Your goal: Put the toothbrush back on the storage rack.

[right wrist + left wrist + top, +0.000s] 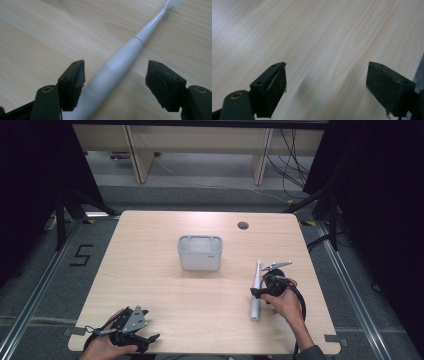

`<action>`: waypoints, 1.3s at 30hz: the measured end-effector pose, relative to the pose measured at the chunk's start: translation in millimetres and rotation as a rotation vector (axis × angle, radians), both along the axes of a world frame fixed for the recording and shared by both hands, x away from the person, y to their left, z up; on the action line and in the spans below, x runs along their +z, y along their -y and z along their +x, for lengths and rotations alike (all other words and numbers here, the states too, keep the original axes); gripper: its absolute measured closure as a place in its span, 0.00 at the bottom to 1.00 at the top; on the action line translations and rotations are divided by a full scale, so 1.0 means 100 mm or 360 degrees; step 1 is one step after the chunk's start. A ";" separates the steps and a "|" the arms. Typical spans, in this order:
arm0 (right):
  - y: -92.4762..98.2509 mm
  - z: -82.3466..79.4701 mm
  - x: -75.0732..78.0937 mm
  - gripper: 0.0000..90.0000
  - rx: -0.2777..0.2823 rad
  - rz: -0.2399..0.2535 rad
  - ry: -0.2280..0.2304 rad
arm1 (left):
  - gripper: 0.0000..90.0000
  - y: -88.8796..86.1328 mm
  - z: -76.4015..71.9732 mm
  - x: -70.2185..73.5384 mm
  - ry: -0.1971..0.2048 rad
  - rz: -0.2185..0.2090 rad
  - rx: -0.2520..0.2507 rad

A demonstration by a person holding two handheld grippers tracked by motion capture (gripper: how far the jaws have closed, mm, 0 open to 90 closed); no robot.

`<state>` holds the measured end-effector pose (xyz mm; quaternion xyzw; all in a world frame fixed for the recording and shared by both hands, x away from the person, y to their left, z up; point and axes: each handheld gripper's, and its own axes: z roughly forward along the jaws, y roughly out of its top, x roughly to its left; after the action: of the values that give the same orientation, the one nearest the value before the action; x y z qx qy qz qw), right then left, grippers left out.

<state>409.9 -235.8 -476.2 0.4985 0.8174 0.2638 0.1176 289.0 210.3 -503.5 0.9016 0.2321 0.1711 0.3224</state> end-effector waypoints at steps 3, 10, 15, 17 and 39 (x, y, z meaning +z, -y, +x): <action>-0.03 0.03 -0.01 0.36 -0.0012 -0.0010 -0.0027 | 0.18 0.00 0.00 0.00 -0.0002 -0.0007 0.0000; -0.10 0.10 -0.05 0.41 0.0043 -0.0105 -0.0057 | 0.18 -0.01 0.01 0.01 0.0004 0.0018 -0.0008; -0.10 0.10 -0.05 0.46 0.0032 -0.0089 -0.0071 | 0.18 -0.01 0.00 0.01 0.0003 -0.0005 -0.0004; -0.10 0.11 -0.05 0.47 0.0055 -0.0108 -0.0079 | 0.18 -0.01 0.00 0.01 0.0004 0.0016 -0.0008; -0.15 0.21 0.00 0.67 0.0222 -0.0322 -0.0229 | 0.18 -0.01 0.00 0.01 0.0006 -0.0001 0.0004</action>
<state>430.4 -220.3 -476.3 0.4437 0.8787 0.1513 0.0898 289.4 211.3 -502.8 0.9008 0.2327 0.1732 0.3230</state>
